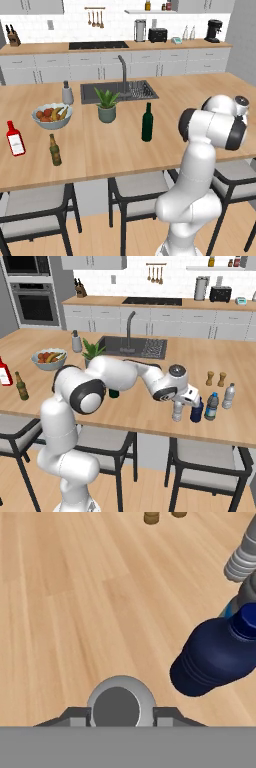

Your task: Move the plastic bottles in the middle to the plastics group, and the glass bottles in the middle to the glass group.

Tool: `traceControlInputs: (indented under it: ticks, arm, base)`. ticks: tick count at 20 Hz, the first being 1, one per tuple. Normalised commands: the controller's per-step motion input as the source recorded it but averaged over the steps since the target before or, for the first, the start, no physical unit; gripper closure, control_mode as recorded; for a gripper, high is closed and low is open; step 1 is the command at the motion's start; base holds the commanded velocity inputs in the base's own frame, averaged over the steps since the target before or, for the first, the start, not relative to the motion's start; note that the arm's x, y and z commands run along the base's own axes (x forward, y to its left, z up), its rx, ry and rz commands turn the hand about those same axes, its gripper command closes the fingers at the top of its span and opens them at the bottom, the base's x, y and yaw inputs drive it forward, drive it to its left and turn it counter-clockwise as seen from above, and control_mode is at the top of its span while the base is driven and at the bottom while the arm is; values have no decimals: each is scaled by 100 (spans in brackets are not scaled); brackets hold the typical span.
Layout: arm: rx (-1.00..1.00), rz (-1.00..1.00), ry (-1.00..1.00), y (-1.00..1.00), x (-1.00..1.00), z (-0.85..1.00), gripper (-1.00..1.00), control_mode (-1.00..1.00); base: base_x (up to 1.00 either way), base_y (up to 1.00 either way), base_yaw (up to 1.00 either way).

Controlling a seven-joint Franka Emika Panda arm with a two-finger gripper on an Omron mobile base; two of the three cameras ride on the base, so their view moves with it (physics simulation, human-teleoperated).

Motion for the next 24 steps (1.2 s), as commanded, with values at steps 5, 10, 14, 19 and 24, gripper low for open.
traceControlInputs:
  ticks: [5,10,14,19,24]
  arm:
    - [0,0,0,-4,0,-14,100,-100]
    - [0,0,0,0,1,7,100,-100]
    - [-5,0,5,1,1,2,100,-100]
    - [-7,0,3,1,3,0,100,-100]
    - [-1,0,-3,0,6,-15,100,-100]
  base:
    - [0,0,0]
    - [0,0,0]
    - [0,0,0]
    - [0,0,0]
    - [0,0,0]
